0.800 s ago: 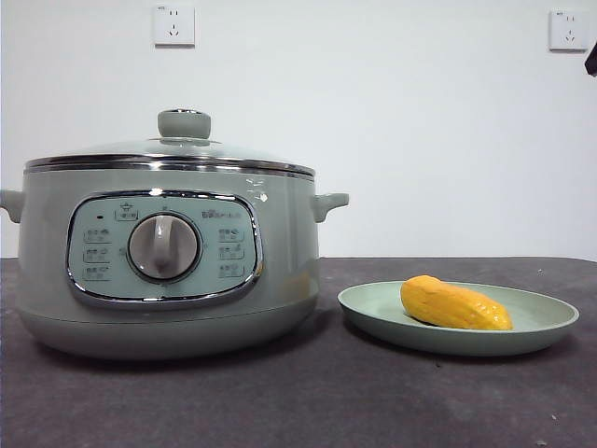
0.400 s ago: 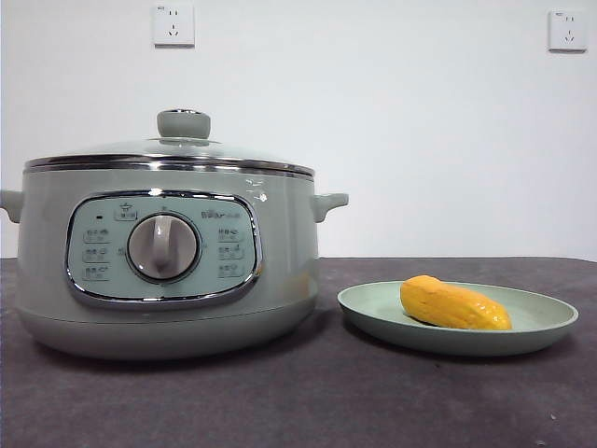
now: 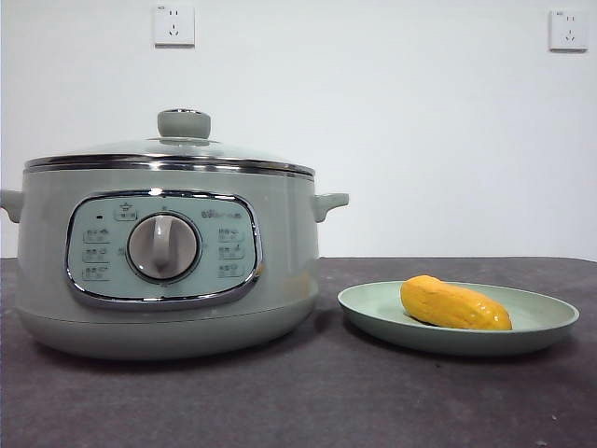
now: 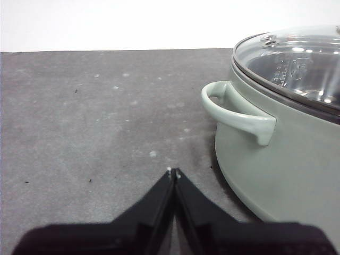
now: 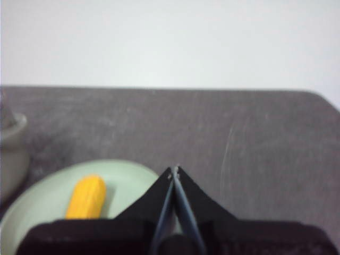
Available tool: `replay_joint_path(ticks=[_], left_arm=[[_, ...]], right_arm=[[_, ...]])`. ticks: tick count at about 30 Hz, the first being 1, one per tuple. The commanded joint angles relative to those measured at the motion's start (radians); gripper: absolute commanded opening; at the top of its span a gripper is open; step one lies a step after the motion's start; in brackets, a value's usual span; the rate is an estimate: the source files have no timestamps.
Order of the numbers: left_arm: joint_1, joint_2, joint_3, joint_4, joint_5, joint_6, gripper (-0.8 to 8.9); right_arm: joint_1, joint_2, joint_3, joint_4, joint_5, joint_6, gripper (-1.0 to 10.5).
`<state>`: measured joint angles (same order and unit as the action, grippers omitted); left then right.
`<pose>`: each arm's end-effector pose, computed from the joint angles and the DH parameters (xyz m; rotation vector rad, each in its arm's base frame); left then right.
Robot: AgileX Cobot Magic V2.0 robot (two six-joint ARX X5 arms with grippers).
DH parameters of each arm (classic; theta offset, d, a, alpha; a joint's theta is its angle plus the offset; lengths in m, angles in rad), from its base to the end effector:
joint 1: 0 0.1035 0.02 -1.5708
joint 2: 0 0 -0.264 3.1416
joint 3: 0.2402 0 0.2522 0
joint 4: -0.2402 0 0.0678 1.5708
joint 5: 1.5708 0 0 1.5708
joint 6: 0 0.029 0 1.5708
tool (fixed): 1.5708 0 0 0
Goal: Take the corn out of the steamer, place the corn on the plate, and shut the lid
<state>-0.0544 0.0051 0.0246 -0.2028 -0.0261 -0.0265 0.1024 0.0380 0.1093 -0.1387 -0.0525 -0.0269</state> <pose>0.0948 -0.0044 0.1520 -0.0190 0.1835 -0.0258 0.0922 0.0110 0.1843 -0.0285 0.0654 0.1557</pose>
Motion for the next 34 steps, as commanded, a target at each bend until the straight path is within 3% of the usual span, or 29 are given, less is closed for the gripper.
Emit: replay_joint_path(ticks=[1, 14, 18, 34], left_arm=[[0.003, -0.002, -0.012, -0.002, 0.003, -0.003, -0.03], [0.003, -0.002, -0.012, -0.002, 0.002, -0.004, -0.03], [0.003, -0.002, -0.012, -0.002, 0.003, -0.004, -0.03], [0.003, -0.002, -0.012, -0.002, 0.003, -0.004, -0.03]], right_arm=[[-0.002, -0.032, -0.045, 0.007, -0.001, 0.005, 0.0], [-0.002, -0.037, -0.100, -0.051, -0.001, 0.056, 0.0], [-0.002, -0.031, -0.100, -0.050, -0.001, 0.115, 0.0], [-0.002, -0.029, -0.100, -0.050, 0.006, 0.115, 0.0]])
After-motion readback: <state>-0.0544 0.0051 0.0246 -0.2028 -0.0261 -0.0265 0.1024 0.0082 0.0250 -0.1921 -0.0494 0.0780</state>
